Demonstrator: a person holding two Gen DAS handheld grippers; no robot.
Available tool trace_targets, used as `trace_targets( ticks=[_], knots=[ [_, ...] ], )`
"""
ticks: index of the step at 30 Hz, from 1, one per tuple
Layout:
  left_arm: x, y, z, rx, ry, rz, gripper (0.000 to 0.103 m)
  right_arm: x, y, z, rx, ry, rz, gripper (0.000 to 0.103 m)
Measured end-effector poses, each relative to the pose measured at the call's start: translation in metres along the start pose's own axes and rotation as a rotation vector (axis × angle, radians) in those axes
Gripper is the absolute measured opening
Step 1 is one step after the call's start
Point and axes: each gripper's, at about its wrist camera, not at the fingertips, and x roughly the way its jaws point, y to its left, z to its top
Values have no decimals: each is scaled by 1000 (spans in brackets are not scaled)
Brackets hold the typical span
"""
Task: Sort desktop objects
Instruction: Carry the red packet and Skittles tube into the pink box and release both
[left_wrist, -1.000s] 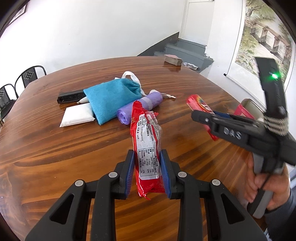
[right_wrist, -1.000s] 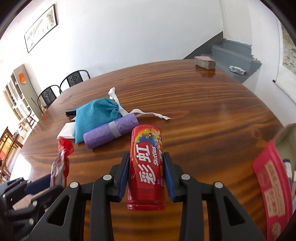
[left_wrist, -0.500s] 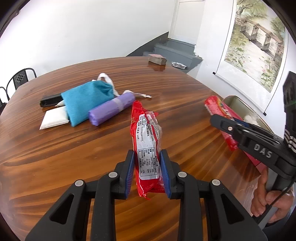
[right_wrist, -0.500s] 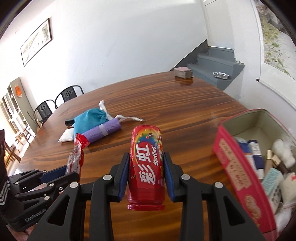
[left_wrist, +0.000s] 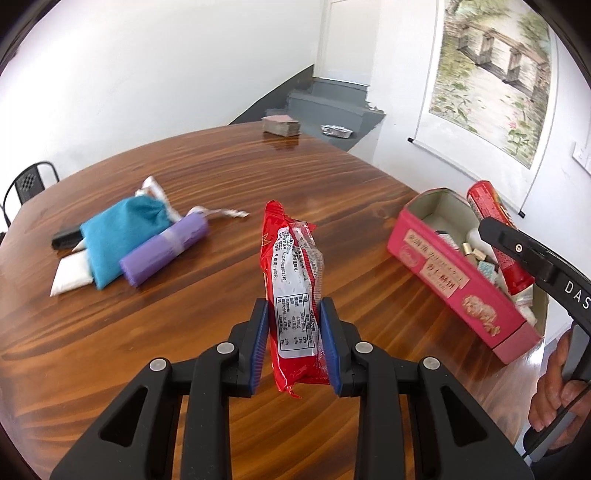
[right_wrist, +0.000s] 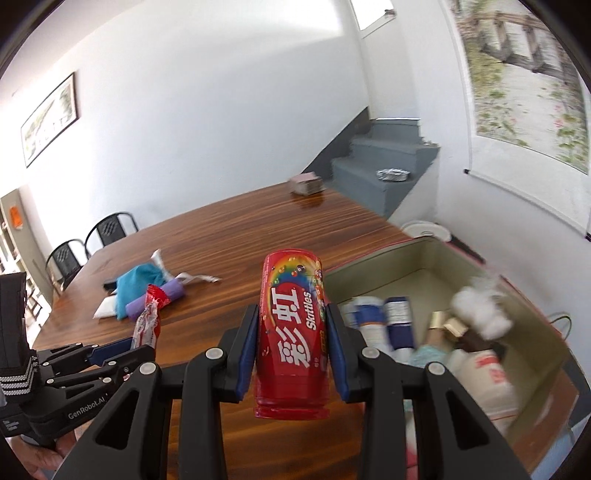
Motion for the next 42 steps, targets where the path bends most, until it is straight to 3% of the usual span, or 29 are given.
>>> trace_targets(
  ticks=[14,30,33,35,39,42],
  knots=[
    [24,-79,33,117,3,-104,30,-20,-96,5,138,-32,-161,38],
    [51,-152,70,208,7,-284,31,-9,-120,10,164,-8,-179,39],
    [60,-160,72,213,40,-305,44,-7,-126,8,193,7,-182,39],
    [61,-158,71,204,40,-304,61,-4,-133,6,227,20,-176,41],
    [59,-147,70,187,25,-275,63,-6,-136,5,244,17,-189,62],
    [58,-133,69,160,25,-255,63,-8,-131,6,237,6,-185,63]
  ],
)
